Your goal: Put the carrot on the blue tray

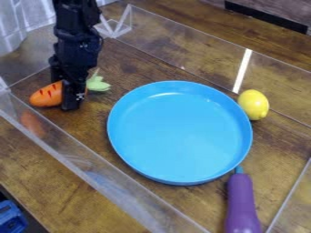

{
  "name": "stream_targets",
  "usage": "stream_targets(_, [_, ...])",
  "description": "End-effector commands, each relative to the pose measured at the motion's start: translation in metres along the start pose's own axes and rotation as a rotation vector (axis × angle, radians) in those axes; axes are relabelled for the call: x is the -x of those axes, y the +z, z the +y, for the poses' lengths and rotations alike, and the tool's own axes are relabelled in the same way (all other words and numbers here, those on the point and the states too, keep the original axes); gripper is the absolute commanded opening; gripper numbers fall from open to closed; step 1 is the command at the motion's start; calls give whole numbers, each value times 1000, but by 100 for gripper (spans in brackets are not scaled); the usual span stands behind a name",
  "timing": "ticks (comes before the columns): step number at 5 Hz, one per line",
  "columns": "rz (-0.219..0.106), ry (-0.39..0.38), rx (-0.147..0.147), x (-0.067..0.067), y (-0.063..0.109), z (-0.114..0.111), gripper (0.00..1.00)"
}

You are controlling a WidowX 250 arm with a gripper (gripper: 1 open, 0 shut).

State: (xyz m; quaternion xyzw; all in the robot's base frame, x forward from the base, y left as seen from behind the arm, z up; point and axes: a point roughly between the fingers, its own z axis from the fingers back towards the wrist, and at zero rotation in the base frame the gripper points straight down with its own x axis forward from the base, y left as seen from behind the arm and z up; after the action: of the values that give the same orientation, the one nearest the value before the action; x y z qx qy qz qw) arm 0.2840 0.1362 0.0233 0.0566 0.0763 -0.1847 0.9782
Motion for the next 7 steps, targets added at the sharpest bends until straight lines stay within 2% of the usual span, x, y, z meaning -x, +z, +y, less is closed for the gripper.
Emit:
stream_targets(1, [-56,18,-59,-11,25,8,0])
stream_targets(2, [-58,38,-74,-13,31,10,0])
stream_targets(4, [-49,241,-96,-12,74,-3,0])
stream_targets(5, [-50,315,-97,-16,94,-18,0])
stream_targets(7, [-62,297,-100,-37,108,-27,0])
